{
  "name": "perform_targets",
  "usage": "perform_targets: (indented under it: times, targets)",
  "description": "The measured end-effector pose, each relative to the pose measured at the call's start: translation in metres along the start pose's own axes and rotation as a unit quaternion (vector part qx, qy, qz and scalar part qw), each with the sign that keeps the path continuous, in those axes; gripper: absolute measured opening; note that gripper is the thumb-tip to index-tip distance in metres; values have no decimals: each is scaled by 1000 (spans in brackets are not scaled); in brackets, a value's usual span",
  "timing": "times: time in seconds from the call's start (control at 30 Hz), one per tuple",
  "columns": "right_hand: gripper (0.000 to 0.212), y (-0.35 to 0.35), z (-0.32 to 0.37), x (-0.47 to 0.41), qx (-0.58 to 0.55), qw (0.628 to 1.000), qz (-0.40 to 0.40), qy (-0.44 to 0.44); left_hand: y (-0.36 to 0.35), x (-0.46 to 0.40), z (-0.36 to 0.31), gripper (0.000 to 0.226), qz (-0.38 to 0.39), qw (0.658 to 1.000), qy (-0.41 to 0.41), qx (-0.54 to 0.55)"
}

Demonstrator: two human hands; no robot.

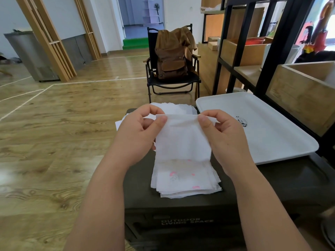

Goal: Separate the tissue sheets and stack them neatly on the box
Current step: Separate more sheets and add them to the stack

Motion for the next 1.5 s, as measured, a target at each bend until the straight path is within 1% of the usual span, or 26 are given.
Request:
perform_targets:
  times: [0.07,0.13,0.2,0.27,0.3,0.4,0.5,0.53,0.57,0.6,0.67,0.7,0.73,0.77,0.8,0.87,0.9,0.93,0.97,1.1,1.23,1.33,1.4,1.5]
  targets:
    - [8,1,-6,1,-30,998,43,-43,-1,0,6,18,43,997,49,-31]
    - [5,2,-17,1,6,992,83,-92,-3,1,20,16,85,986,115,-83]
    - [9,1,-29,2,117,977,124,-125,-7,4,39,13,125,969,185,-107]
    - [9,-1,-38,3,247,946,150,-148,-13,7,54,12,152,951,245,-107]
    - [10,-2,-42,4,290,931,157,-158,-14,7,60,12,157,945,265,-112]
    - [18,-5,-47,6,336,908,172,-180,-14,6,69,14,154,935,286,-140]
    - [27,-3,-47,6,354,902,163,-186,-11,3,71,18,132,935,290,-158]
    - [31,-2,-46,6,353,905,150,-184,-9,2,71,19,106,938,287,-162]
    - [34,0,-44,5,350,911,131,-175,-5,-1,70,19,61,943,273,-179]
    - [37,3,-42,4,347,918,107,-162,1,-5,67,18,0,946,245,-210]
    - [36,8,-35,2,344,929,52,-130,12,-13,54,9,-127,941,139,-283]
    - [35,8,-31,1,338,933,31,-115,11,-19,48,8,-152,938,78,-303]
    - [34,8,-29,0,329,938,19,-105,7,-26,44,20,-143,935,25,-324]
    - [33,6,-29,-1,316,943,15,-100,-2,-35,45,34,-102,930,-9,-353]
    - [32,4,-30,-1,303,948,18,-99,-11,-41,49,47,-52,922,-20,-384]
    - [30,0,-32,0,281,954,28,-99,-27,-49,62,63,39,901,3,-433]
    - [29,-2,-33,0,273,956,32,-98,-32,-51,70,64,67,892,12,-447]
    - [28,-3,-33,0,266,959,34,-95,-35,-51,76,63,79,886,17,-457]
    - [27,-3,-33,0,261,960,34,-92,-35,-50,79,60,73,884,16,-461]
    - [24,-5,-30,-1,253,963,31,-87,-25,-47,70,47,4,893,-9,-450]
    - [23,-6,-30,0,242,967,29,-80,-25,-43,67,31,1,904,-27,-426]
    - [21,-5,-30,0,242,967,24,-72,-21,-39,58,24,-36,912,-74,-402]
    - [17,-4,-29,-1,239,969,19,-65,-15,-36,53,24,-84,927,-75,-359]
    - [15,-4,-29,-2,221,974,13,-52,-2,-28,45,23,-151,965,-30,-213]
Point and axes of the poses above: each hand's wrist, its own x-axis away from the middle knuckle, its own y-axis out of the back of the hand, z = x × y, the point moved 6 cm from there along -x, towards the middle knuckle, and after that the axes turned 7 degrees about z, right-handed, at the moved point
